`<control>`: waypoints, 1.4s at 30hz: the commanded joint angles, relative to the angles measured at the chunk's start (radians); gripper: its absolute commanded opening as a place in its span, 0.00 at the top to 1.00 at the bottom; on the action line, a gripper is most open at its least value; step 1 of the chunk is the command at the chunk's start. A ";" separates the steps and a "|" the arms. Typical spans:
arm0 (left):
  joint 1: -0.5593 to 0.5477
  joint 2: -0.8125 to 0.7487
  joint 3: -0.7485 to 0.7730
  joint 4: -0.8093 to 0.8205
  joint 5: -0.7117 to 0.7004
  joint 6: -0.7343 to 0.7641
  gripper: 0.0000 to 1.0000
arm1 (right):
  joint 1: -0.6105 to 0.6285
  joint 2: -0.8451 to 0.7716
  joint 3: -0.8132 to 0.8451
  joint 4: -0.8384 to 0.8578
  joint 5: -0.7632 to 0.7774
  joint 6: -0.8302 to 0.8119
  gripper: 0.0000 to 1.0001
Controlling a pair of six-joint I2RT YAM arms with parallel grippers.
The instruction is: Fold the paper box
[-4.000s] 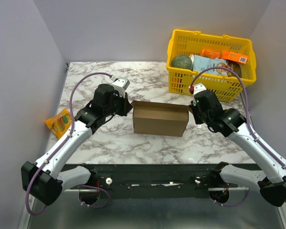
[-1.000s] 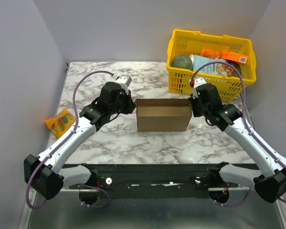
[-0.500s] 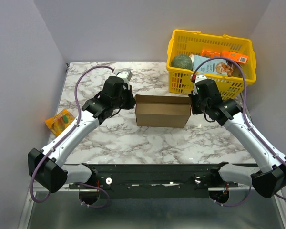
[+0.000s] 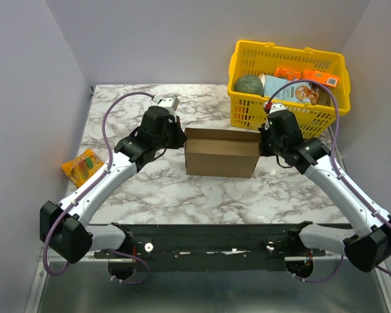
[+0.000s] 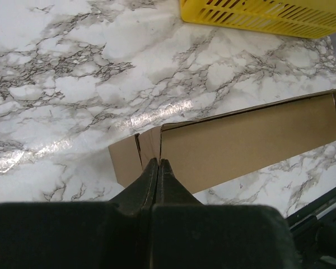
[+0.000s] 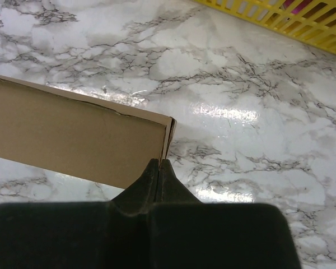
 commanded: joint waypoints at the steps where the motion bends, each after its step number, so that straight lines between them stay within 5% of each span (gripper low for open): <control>1: -0.013 0.005 -0.017 0.056 0.049 -0.027 1.00 | 0.009 -0.002 -0.017 0.049 -0.099 0.044 0.99; 42: -0.019 -0.057 -0.219 0.132 0.003 -0.001 1.00 | 0.009 -0.058 -0.132 0.053 -0.086 0.066 0.99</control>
